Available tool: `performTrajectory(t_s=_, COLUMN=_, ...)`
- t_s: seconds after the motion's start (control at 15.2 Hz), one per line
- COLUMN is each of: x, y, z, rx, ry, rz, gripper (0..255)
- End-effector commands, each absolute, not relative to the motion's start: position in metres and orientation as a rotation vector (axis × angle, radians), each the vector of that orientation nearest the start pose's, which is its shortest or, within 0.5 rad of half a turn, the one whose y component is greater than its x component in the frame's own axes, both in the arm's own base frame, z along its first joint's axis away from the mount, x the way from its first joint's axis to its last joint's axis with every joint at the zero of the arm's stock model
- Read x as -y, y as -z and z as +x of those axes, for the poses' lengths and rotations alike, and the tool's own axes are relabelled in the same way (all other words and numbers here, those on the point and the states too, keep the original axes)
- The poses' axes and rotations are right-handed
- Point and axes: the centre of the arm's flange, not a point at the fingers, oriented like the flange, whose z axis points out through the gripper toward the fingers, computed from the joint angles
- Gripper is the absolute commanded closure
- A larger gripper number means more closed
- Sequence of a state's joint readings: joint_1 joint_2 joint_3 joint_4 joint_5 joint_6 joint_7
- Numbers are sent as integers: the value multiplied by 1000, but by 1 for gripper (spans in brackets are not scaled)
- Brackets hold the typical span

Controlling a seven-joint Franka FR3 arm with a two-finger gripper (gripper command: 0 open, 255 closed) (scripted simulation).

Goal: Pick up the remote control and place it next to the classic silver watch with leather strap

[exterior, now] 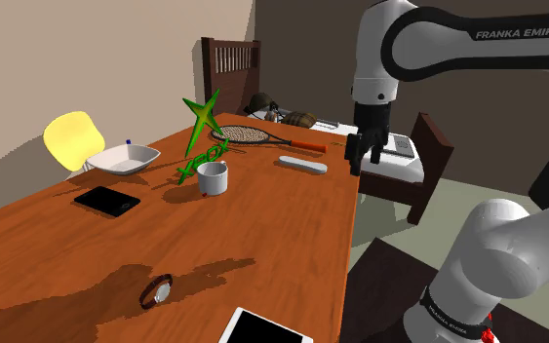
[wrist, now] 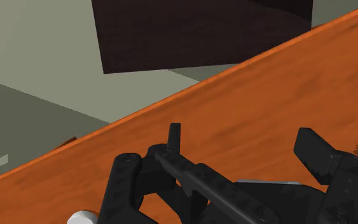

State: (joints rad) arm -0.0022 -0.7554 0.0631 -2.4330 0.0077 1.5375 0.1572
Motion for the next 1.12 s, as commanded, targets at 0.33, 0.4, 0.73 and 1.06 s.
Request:
performTrajectory(t_s=0.33, x=23, y=-517, z=342, rx=-87, ry=-190, rz=-3180, gripper=0)
performTrajectory(t_s=0.4, x=32, y=-512, z=350, rx=-67, ry=-184, rz=-3180, gripper=0)
performTrajectory(t_s=0.73, x=75, y=-487, z=390, rx=32, ry=-155, rz=-3179, gripper=0)
performTrajectory(t_s=1.06, x=115, y=-463, z=434, rx=131, ry=-127, rz=-3173, gripper=0)
